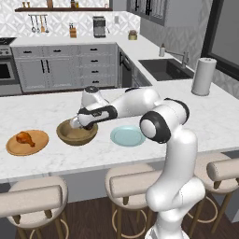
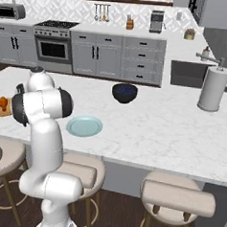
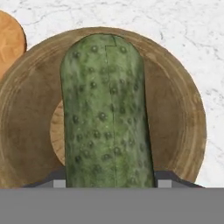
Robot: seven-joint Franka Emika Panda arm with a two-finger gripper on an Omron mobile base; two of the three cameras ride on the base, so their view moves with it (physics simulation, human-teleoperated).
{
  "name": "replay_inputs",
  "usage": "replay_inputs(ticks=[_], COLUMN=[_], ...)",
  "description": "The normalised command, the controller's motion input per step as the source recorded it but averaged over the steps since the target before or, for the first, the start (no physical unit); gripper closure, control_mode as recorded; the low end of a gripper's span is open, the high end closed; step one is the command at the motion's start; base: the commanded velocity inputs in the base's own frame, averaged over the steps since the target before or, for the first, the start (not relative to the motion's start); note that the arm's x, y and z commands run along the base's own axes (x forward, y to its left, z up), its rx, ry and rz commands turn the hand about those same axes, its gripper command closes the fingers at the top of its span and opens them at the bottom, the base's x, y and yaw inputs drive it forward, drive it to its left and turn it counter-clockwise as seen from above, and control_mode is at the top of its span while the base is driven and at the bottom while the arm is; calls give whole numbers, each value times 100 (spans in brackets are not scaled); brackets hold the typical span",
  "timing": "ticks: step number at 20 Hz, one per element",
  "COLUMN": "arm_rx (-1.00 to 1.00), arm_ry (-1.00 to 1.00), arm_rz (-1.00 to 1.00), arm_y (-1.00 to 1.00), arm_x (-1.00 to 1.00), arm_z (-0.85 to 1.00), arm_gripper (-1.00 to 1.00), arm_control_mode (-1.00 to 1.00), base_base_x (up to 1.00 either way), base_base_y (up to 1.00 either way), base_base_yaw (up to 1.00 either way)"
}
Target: Pick the chicken drumstick and cucumber from their plates and place them in the bowl. Then put the bowl in the fridge.
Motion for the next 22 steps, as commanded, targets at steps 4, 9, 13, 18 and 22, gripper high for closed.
replay_inputs(ticks=[4,9,13,18,22], arm_rx=[0,0,0,0,0], arm_ry=[4,6,5,0,-6], arm_rz=[0,0,0,0,0], arm_y=[18,9,0,0,0], arm_x=[10,4,0,0,-21], arm_z=[-37,-37,-24,0,22], arm_gripper=[100,-100,-100,-100,-100], arm_control_mode=[-100,-100,-100,-100,-100], base_base_x=[0,0,0,0,0], base_base_y=[0,0,0,0,0], base_base_yaw=[0,0,0,0,0])
